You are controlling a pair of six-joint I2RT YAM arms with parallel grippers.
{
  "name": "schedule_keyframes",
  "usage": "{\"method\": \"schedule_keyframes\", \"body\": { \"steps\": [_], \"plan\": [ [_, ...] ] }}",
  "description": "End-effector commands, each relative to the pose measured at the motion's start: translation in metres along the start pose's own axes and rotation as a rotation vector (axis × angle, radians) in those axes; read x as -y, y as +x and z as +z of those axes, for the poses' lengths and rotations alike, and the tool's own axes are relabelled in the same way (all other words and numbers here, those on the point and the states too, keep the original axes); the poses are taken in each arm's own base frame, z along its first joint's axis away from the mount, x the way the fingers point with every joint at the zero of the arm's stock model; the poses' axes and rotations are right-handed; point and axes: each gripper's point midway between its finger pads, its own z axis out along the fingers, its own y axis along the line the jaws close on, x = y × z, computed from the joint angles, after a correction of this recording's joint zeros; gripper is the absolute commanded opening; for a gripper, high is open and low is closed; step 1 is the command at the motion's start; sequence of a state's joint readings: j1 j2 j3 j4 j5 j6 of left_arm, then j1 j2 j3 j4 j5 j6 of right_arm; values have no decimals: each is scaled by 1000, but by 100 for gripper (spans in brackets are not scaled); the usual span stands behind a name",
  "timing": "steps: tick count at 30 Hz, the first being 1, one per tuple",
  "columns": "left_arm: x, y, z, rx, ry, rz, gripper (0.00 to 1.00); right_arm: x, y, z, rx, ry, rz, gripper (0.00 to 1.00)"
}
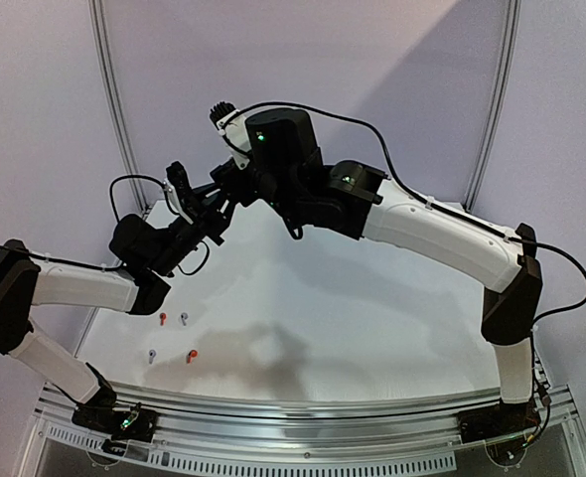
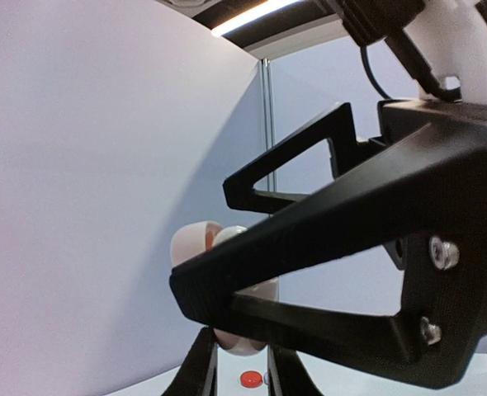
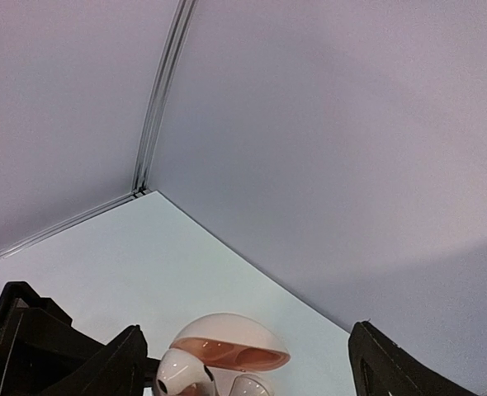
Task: Insert the wireless bluetooth earbuds into the charging case
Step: Insert the left earbud into the left side groove of the charging case, then adjust the left earbud in the left side groove of the charging case.
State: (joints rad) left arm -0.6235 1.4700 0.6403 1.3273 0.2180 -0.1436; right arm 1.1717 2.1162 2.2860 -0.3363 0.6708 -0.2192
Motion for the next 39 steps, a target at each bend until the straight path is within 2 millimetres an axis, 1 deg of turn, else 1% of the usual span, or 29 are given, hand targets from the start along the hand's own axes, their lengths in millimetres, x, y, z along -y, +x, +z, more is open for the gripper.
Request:
{"method": "schedule_keyframes", "body": {
  "steps": [1, 3, 4, 5, 14, 21, 25, 32, 39],
  "plan": [
    [-2, -12, -3, 34, -1, 9, 0, 9, -9, 0, 18, 23, 20, 88],
    [-2, -12, -3, 33, -1, 9, 0, 10, -10, -1, 20, 28, 25, 96],
    [-2, -12, -3, 33, -1, 10, 0, 10, -10, -1, 20, 31, 25, 99],
    [-2, -12, -3, 34, -1, 10, 0, 10, -10, -1, 21, 33, 25, 99],
    [-2, -12, -3, 34, -4, 11, 0, 12, -15, -4, 34, 41, 28, 99],
    [-2, -12, -3, 33, -4, 8, 0, 16, -25, -8, 60, 34, 39, 99],
    [-2, -11, -4, 31, -2, 8, 0, 13, -32, -12, 79, 2, 55, 99],
    [-2, -11, -4, 30, 0, 7, 0, 20, -38, -16, 90, 9, 79, 99],
    [-1, -11, -4, 30, 2, 7, 0, 27, -52, -24, 124, 4, 111, 99]
  ]
}}
